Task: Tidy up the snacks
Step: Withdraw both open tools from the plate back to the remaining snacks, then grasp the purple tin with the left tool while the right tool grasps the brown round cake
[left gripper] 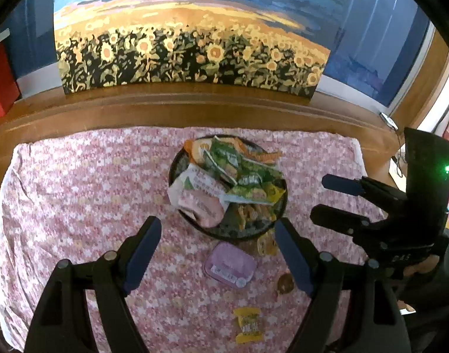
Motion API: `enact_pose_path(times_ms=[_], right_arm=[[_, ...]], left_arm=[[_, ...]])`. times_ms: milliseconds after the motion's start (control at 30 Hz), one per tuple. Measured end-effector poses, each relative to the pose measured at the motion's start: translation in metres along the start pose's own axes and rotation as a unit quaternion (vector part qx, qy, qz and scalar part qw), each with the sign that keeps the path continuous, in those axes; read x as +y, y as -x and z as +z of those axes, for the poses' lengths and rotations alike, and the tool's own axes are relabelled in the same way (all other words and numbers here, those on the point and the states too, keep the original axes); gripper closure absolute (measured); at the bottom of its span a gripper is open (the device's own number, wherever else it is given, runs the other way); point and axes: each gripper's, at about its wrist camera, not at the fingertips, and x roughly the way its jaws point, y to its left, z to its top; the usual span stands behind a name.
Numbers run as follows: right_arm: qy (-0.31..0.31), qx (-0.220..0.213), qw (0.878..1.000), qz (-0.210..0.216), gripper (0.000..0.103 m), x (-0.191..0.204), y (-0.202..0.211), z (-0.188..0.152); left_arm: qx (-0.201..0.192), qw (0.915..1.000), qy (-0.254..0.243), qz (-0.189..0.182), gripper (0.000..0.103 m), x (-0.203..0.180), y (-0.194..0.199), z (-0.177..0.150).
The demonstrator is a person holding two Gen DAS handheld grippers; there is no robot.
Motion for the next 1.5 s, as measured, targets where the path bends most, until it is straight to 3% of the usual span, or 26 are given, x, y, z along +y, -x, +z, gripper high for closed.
enact_pose_path(times_ms=[1033,1500], right_arm=[[-0.039,0.063,0.997,0.006,0.02,0.001,-0.001,-0.06],[-0.006,0.104,0.995,-0.004,0.02,0.012,-0.024,-0.082]], left_arm=[[0.046,0.9988,0.015,-0.013,0.02,0.0,-0.027,-0.052],[0.062,0.9976,-0.017,-0.026,0.02,-0.008,-0.074,-0.059]])
